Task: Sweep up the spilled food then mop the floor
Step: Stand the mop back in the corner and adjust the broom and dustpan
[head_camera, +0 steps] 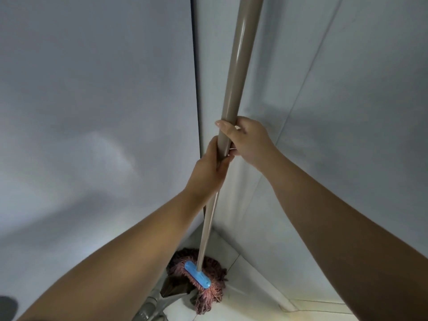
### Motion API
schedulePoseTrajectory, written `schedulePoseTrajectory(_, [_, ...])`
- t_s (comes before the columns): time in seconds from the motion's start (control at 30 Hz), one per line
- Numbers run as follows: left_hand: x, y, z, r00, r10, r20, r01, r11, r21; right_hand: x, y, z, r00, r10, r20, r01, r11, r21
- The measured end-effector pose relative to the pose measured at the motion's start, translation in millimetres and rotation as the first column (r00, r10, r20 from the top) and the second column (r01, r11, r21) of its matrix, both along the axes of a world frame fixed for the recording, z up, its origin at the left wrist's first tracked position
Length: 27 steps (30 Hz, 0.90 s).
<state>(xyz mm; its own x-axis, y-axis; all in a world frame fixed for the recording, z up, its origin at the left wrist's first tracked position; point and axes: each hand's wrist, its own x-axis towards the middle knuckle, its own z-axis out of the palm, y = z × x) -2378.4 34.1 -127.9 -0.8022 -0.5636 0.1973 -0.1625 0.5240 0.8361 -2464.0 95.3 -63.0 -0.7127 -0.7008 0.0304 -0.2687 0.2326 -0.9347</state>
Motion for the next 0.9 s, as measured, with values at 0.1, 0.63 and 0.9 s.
schedulePoseTrajectory(0.1, [-10, -1, 16, 0.984, 0.001, -0.178, -0.008, 0.999, -0.040, -6, 3, 28, 0.994, 0.001, -0.106, -0.008, 0.998, -0.062])
schedulePoseTrajectory(0.63, [-6, 14, -54, 0.981, -0.003, 0.195, -0.020, 0.993, 0.115, 11, 13, -76, 0.998, -0.021, -0.060, 0.031, 0.985, 0.169])
schedulePoseTrajectory(0.9, [-43, 20, -35, 0.912, -0.134, 0.388, 0.107, 0.990, 0.090, -12, 32, -75, 0.981, -0.188, 0.043, 0.164, 0.930, 0.330])
